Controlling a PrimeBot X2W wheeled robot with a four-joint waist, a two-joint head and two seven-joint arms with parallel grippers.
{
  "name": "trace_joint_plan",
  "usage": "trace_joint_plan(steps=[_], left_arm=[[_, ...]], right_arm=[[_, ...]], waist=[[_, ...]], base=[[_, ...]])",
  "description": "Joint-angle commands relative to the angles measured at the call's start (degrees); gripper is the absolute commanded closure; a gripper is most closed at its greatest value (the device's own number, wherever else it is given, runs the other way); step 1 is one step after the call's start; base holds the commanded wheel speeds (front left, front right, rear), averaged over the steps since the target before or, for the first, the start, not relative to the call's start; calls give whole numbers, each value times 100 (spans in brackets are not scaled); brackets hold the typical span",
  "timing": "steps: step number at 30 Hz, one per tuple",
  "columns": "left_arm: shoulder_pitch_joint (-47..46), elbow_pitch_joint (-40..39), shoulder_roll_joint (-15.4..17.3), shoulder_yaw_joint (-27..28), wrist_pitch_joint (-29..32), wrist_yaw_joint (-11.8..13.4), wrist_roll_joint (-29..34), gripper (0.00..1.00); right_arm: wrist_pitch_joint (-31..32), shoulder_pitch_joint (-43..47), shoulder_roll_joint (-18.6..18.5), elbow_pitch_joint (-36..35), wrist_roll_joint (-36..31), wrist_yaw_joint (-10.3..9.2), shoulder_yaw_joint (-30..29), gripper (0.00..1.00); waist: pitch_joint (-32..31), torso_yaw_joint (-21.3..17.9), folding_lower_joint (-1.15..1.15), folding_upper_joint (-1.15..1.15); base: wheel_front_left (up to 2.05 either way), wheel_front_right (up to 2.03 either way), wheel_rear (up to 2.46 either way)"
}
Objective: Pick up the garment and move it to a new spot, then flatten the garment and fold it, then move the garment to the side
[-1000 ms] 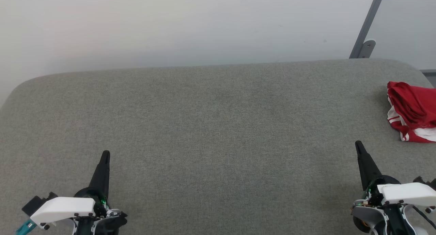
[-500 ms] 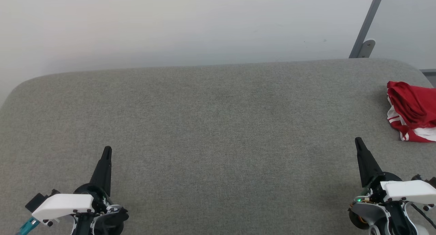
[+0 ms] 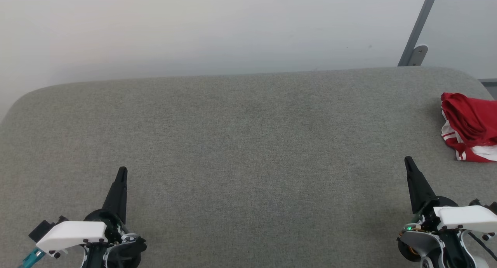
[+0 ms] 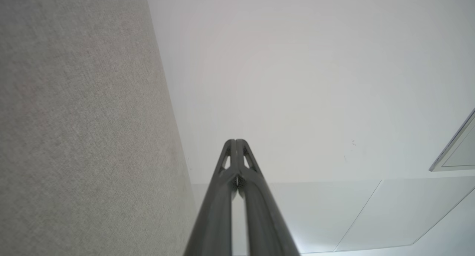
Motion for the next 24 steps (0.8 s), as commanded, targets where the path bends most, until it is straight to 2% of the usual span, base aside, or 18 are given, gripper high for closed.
trace_joint_plan(steps=[1,24], left_arm=[[-69,0,-8,23,19,-32,2,100],[-71,0,-15,32,32,-32,17,100]], right_arm=[[12,-23,9,13,21,0,-5,100],[11,-23,9,13,22,0,-4,100]], waist=[[0,0,0,0],[0,0,0,0]], base=[[0,0,0],[0,0,0]])
